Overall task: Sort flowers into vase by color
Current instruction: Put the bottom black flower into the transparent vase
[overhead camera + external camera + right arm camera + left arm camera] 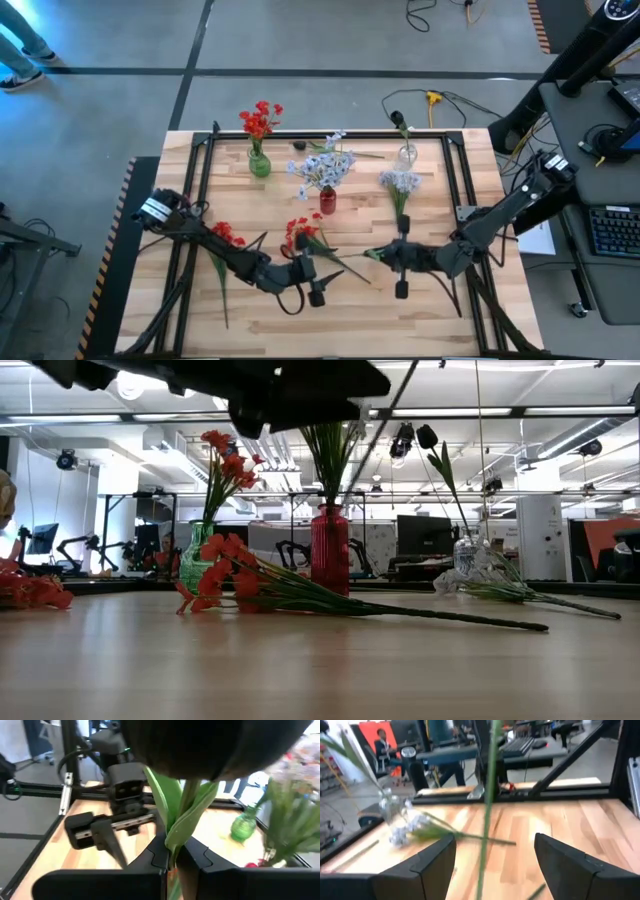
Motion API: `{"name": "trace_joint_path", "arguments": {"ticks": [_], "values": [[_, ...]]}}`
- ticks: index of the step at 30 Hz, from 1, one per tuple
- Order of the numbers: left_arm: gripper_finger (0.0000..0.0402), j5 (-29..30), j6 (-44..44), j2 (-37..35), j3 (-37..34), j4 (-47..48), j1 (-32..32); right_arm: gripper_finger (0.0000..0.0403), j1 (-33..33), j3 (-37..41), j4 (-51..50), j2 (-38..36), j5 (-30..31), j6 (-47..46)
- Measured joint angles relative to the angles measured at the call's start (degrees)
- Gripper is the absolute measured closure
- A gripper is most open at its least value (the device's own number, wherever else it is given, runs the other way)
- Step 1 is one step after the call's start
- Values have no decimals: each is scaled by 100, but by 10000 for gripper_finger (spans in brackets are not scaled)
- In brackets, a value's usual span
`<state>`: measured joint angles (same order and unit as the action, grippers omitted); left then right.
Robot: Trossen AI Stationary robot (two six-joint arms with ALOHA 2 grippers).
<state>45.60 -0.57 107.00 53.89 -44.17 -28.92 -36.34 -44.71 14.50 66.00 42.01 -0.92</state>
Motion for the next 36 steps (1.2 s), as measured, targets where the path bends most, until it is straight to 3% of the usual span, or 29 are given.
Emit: {"name": "trace_joint_path", "arguments": {"ticks": [6, 14, 19, 27, 36], "values": [[150, 37, 392, -9, 0, 376, -74, 390, 0, 0, -571, -612, 487, -71], [150, 46, 278, -152, 0, 413, -99, 390, 220, -7, -1033, -1319, 976, -55], [150, 209, -37, -495, 0, 439, -103, 390, 731, -614, -2531, -1396, 1052, -524], [150, 1173, -744, -1062, 0, 588, -104, 390, 1759, -2118, -5446, -1125, 1049, -1497], [151, 1257, -1128, -1370, 0, 573, -100, 390, 3077, -2791, -6775, -1208, 1027, -2150]]}}
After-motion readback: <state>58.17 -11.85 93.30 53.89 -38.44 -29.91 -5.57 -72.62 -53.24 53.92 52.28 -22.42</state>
